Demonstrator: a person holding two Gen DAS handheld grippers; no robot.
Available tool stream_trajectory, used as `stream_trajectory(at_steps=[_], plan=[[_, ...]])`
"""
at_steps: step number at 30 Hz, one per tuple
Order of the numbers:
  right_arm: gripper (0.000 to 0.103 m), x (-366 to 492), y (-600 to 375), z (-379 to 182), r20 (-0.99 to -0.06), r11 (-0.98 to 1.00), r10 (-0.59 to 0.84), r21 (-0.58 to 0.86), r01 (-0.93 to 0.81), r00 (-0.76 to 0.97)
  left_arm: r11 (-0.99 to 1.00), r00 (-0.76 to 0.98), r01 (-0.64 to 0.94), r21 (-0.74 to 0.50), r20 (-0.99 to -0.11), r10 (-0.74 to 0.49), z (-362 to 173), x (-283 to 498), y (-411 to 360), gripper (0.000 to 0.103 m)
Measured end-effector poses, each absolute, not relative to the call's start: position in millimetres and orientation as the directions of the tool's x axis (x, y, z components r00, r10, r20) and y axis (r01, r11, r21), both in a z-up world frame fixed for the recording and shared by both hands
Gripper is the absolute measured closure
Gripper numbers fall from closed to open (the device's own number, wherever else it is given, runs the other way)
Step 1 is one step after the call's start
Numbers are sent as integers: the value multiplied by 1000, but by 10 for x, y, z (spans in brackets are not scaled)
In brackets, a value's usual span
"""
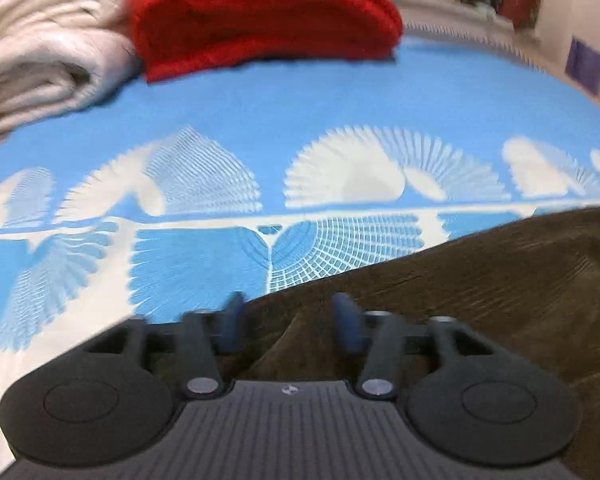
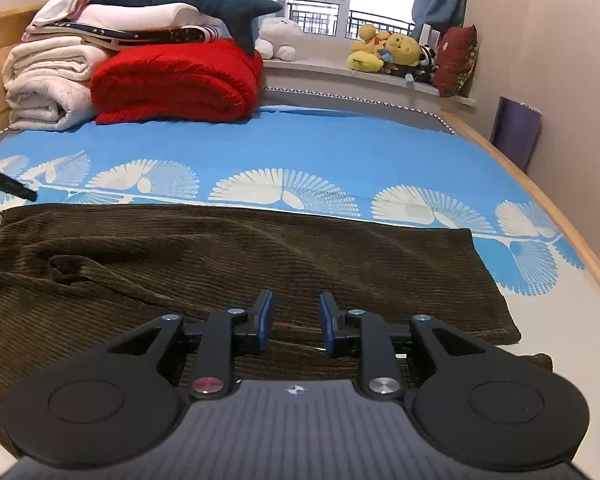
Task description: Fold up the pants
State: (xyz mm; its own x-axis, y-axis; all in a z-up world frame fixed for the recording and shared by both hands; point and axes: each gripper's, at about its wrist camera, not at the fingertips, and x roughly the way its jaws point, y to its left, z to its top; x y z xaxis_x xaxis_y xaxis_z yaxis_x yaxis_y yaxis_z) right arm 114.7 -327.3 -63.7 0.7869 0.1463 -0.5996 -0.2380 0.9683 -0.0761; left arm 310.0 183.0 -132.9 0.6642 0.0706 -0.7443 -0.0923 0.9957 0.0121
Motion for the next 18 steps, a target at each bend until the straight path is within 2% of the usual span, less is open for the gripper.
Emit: stream_trajectory(at_steps=[2,3,5,6,7,8,9,10,11,14,18], plan=[[76,1178,-3297,-638,-601,972,133,-77,-223,788,998,652,-52,30,-756,57,-1425,3262,1853,36],[76,1191,-3313,-639,-601,974,129,-74,-216,789,999,637,-38,25,-770,43,-1464,3336,1874,30],[75,1217,-3336,-652,-607,975,128,-69,-212,784,1000,577,15,-21,-816,-26,-1559,3486,1915,29],[75,1229,-3339,-662,-612,974,124,-74,-213,781,999,564,37,-3,-826,-23,-1592,3519,1899,31],[75,1238,-3340,-672,-615,974,122,-79,-215,779,997,552,74,19,-834,-25,-1611,3541,1870,36],[75,1249,-3344,-679,-618,973,121,-81,-217,776,995,543,103,13,-839,-46,-1611,3542,1855,56],[75,1258,-3346,-682,-621,973,120,-82,-217,775,993,538,121,12,-841,-56,-1598,3532,1837,70],[75,1264,-3347,-685,-622,973,118,-84,-215,774,990,546,134,46,-837,-35,-1553,3498,1796,77],[75,1272,-3346,-686,-623,973,115,-85,-213,773,987,554,145,71,-832,-22,-1512,3451,1762,100],[75,1282,-3347,-677,-623,976,107,-82,-200,775,977,600,167,134,-800,8,-1299,3190,1654,100],[75,1257,-3363,-646,-612,983,82,-81,-166,787,974,676,179,140,-737,-18,-886,2523,1499,101]])
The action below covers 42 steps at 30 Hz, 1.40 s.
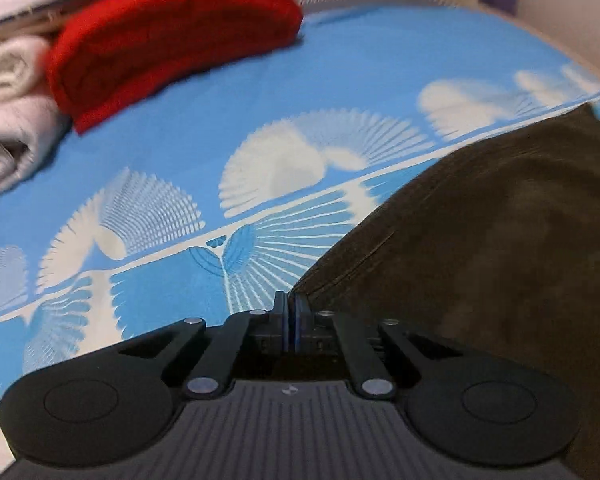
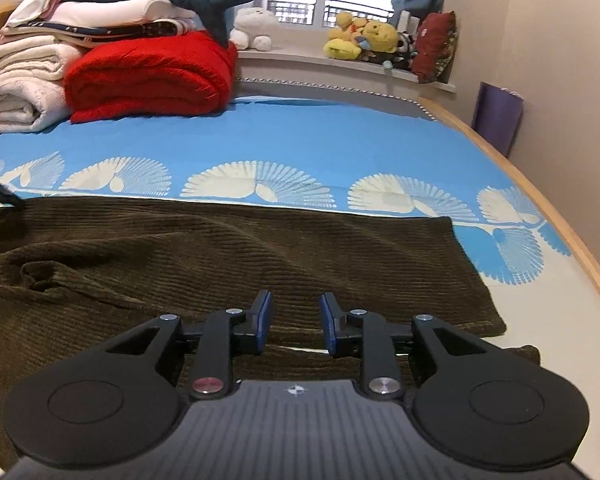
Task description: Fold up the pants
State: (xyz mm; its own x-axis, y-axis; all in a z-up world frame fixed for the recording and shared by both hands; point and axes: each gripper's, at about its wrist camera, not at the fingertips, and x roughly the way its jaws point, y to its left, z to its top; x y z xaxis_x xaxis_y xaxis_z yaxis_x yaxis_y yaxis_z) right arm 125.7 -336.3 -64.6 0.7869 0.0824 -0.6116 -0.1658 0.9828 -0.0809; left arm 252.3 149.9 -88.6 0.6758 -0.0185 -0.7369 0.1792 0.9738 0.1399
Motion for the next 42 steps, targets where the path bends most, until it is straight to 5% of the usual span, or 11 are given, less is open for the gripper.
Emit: stream_trajectory(at_steps=[7,11,17,21,24,32,36,42], plan=[[75,1059,-3454,-636,-609,993,54,-54,-109,791,939,685,328,98,-710,-165,-635,629,976,101],[75,925,-3509,-667,-630,994,46,-48,-98,776,925,608,370,-89,-729,-314,-878,146,1045,98],[75,809,-3533,-729,-661,995,35,-50,-91,750,926,596,-52,-373,-756,-271,-1143,213,1844,72],[75,776,-3495,-746,-661,992,27,-77,-103,750,781,477,-382,-494,-829,-291,-1552,258,2388,69],[75,787,-3459,-754,-663,990,27,-86,-111,748,690,442,-480,-542,-828,-344,-1772,311,2585,63],[71,1018,-3317,-730,-675,992,123,52,-119,727,682,482,-513,-521,-832,-273,-1728,452,2606,51],[67,1247,-3209,-718,-663,974,213,206,-99,718,746,466,-512,-426,-867,-175,-1588,450,2565,72],[67,1659,-2952,-772,-615,921,319,381,-83,721,870,553,-419,-260,-833,18,-1296,464,2393,80]])
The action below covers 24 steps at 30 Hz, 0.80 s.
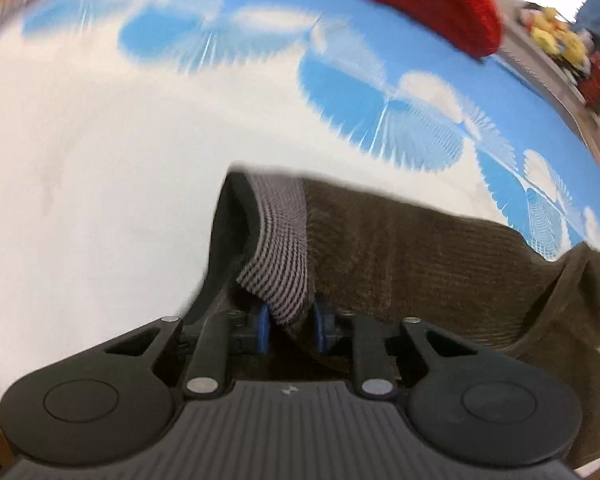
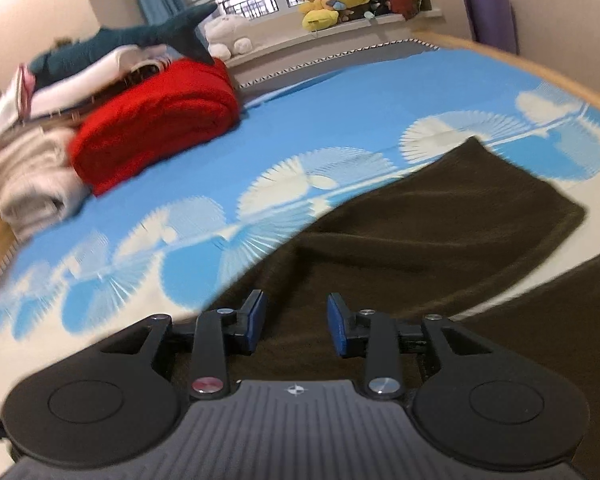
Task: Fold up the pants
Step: 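Grasp the waistband corner with the left gripper and lift it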
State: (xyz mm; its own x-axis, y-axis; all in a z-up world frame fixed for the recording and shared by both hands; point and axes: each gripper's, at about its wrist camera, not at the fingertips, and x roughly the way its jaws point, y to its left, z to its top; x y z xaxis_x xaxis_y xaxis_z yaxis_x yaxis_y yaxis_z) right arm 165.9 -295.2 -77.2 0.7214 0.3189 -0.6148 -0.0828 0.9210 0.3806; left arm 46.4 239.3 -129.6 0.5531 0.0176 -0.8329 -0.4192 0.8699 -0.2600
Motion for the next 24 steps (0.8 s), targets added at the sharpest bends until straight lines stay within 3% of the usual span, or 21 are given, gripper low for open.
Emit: stream_trajectory(at_steps=[4,9,14,19,21,22,23,24], plan=[[66,2004,-2745,-885,-590,886,383,453,-101,711,918,543,-356,-175,-838,52,-1286,509,2261,80],[66,2468,-2511,-1167,-618,850,440,521,-80,652,922,501,-346,-176,-865,23,-1382,558,2298,79],[58,2831,-2261,-1455,-687,867,420,497,-39,593,920,491,-346,-183,-871,11,-1400,588,2316,79],[58,3023,-2143,-1701,-754,902,341,430,29,561,920,485,-344,-187,-875,4,-1402,644,2306,79],[63,3042,-2155,-1751,-763,910,321,412,39,562,916,486,-349,-198,-874,-4,-1393,641,2328,79],[70,3036,-2165,-1752,-765,914,313,403,40,562,912,486,-354,-206,-874,-9,-1390,637,2341,79],[82,3021,-2182,-1740,-770,919,301,392,44,563,909,486,-358,-213,-874,-13,-1385,634,2353,79],[86,2997,-2221,-1708,-768,918,301,394,47,565,907,489,-360,-219,-872,-16,-1377,627,2362,79]])
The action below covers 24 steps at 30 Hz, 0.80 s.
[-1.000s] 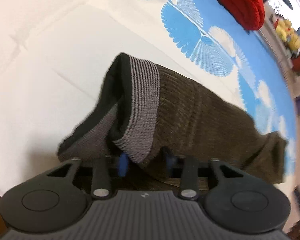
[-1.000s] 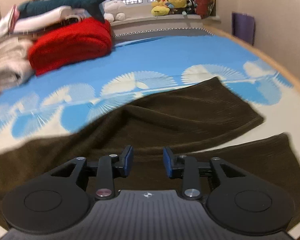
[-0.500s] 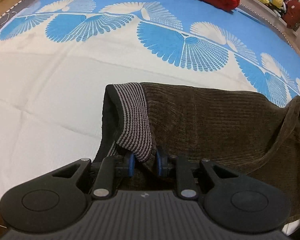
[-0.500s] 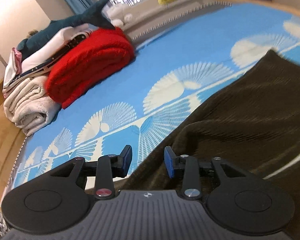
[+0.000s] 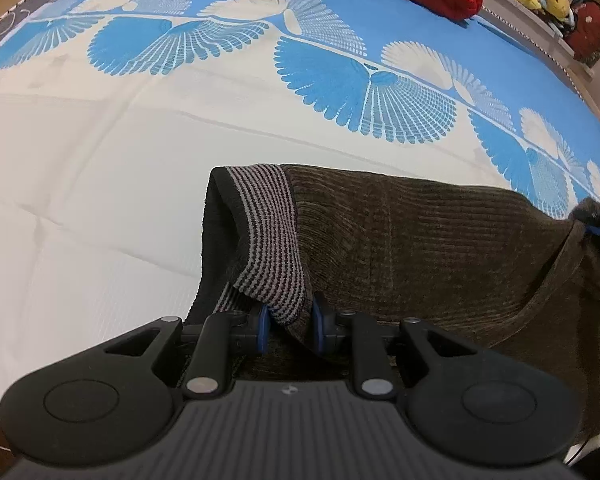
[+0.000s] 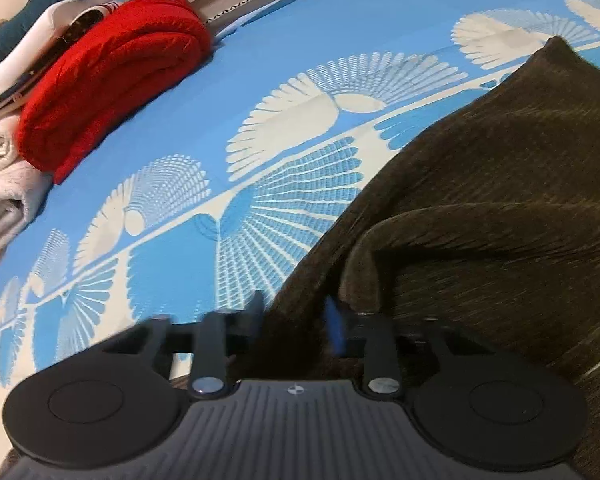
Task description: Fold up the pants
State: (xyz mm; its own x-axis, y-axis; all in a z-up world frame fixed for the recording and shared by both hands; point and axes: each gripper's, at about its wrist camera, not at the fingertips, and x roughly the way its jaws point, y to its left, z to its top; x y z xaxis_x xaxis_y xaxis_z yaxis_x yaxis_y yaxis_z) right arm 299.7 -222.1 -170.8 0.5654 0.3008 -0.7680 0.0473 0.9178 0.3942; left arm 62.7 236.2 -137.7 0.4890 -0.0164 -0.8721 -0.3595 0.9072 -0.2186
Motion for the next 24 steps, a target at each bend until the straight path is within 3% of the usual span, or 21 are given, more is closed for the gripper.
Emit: stream_trajectory(at_steps=[7,13,16,20,24], plan=[[93,2497,-2757,-1105,-711,890,337,454,37,617,884,556,-368,-287,-830,-38,-1215,468,2442,81],[94,1503,-3146,-539,-664,899,402,415,-136,630,845,621,-404,-350,-783,-27,-992,109,2555,83],[94,1025,-3160,-643,-750,900,435,362,-242,498,843,602,-437,-313,-798,15,-959,-17,2617,84],[88,751,-3029,-1093,-901,873,385,288,-393,197,807,479,-506,-304,-877,-30,-1198,46,2765,83],[87,892,-3087,-922,-884,865,383,240,-441,270,799,438,-527,-289,-898,-36,-1298,86,2775,80]])
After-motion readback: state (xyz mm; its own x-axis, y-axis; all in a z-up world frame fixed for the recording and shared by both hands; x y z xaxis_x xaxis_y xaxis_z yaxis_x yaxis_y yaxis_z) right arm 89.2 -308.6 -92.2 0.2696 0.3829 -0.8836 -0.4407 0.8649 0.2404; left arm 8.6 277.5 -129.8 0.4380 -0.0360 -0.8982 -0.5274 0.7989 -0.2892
